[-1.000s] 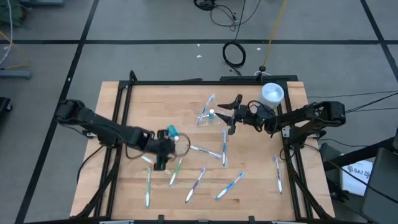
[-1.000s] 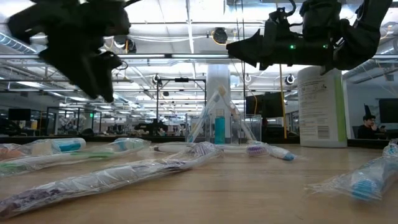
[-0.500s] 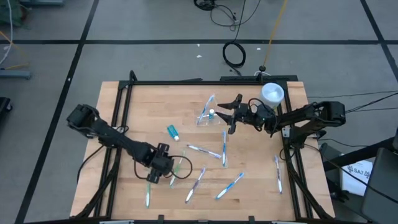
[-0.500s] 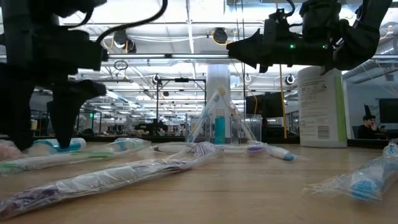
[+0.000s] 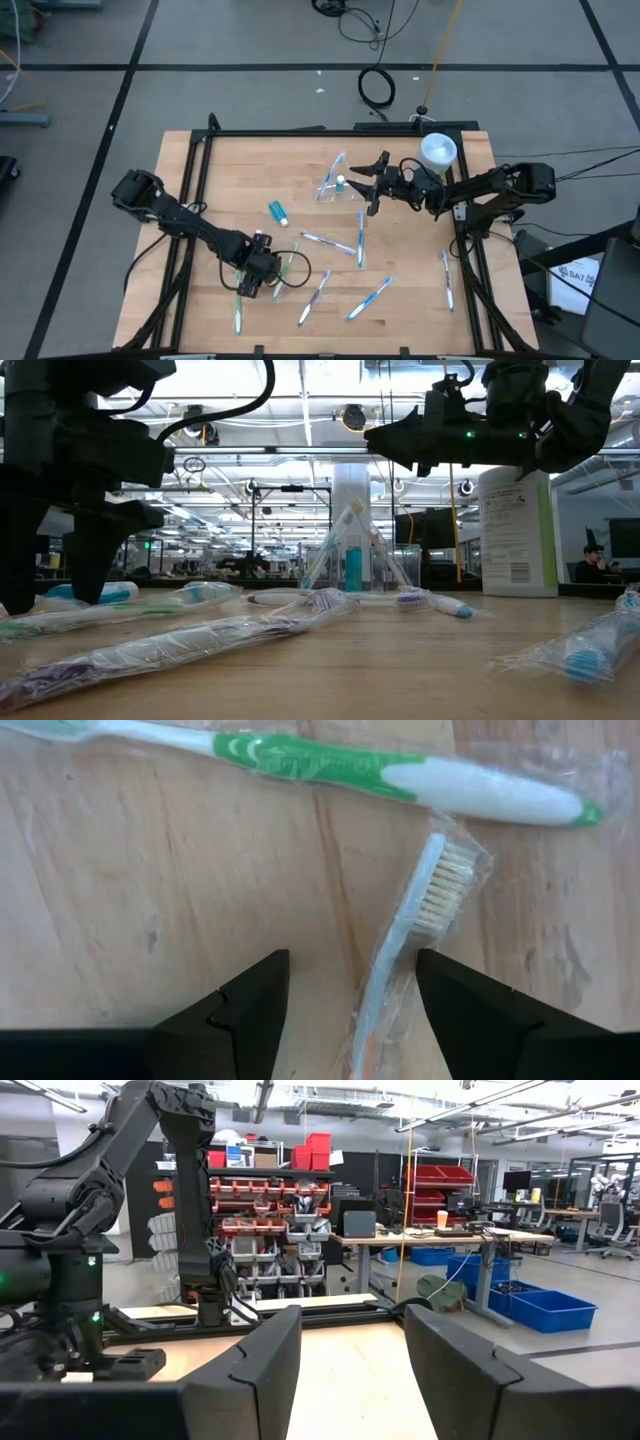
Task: Pick & Place toothbrushing station
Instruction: Put the orange toothbrush into the transparent organizer
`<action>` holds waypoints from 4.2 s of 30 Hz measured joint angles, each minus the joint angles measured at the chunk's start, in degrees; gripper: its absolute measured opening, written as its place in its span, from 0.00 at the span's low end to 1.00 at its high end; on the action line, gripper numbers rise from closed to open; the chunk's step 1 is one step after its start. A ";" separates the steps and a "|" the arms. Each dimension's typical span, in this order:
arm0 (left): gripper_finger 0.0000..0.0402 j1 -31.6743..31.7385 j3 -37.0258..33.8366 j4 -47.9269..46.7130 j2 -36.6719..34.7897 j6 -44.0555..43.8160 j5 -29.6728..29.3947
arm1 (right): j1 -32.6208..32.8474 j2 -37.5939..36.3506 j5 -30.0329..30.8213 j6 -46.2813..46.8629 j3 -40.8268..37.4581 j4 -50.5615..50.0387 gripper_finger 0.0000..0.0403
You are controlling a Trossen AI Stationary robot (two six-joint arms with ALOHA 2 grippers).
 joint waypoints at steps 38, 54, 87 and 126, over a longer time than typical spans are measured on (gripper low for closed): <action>0.03 6.38 5.50 1.93 -1.72 -3.66 -6.29 | 0.00 0.00 0.01 0.02 0.00 -0.03 0.42; 0.01 10.31 14.13 19.96 -18.86 3.83 -55.63 | 0.02 0.02 0.03 0.05 -0.02 -1.28 0.42; 0.03 37.11 -11.67 103.81 3.25 10.41 -19.38 | -0.48 0.02 0.28 -0.12 -0.02 -0.80 0.42; 0.16 37.18 -9.97 96.18 13.33 9.63 -24.09 | -0.52 0.00 0.31 -0.22 -0.02 -1.25 0.42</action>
